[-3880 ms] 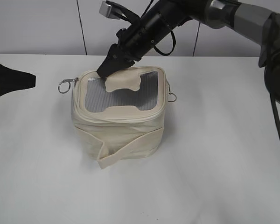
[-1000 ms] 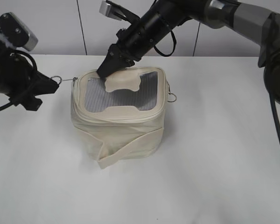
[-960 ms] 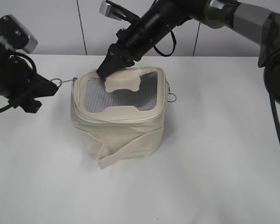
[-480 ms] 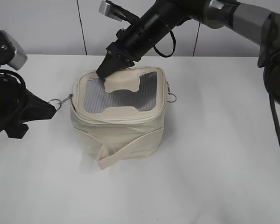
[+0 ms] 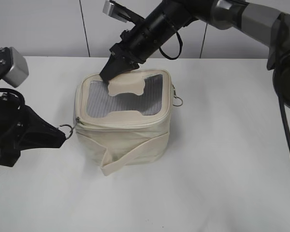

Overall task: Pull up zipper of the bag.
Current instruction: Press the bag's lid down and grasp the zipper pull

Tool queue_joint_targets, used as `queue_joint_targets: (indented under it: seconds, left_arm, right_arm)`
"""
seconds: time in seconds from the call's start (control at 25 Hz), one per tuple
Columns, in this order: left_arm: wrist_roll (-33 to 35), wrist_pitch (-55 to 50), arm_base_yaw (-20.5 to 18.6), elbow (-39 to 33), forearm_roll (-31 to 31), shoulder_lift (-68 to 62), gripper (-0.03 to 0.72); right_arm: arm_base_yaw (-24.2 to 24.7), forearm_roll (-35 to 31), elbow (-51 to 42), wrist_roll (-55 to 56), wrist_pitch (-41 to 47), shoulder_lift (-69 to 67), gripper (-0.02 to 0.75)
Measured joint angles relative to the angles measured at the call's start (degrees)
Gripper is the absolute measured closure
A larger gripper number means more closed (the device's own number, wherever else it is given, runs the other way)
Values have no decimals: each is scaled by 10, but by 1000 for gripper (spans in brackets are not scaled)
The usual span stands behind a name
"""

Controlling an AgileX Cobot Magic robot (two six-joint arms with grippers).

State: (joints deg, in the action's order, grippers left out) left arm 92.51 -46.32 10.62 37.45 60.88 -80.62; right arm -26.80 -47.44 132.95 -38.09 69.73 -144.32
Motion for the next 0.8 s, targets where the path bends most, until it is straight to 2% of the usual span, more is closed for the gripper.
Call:
queue_joint_targets:
  seconds: [0.12,0.36,0.48,0.64,0.8]
  left_arm:
    - [-1,9,27,0,0,0,697]
    - [-2,130,160,0,48,-2,697]
    - [-2,185,212,-1,72,-13,697]
    - [-2,220,259,23,84,-40,697]
    - [-2,223,271,58,88,-69,697]
  right_arm:
    - [0,-1,0,0,0,0,687]
    - [0,-1,0,1,0,0,687]
    - [0,-1,0,1,0,0,689]
    - [0,-1,0,1,0,0,689]
    - [0,-1,0,1,0,0,690]
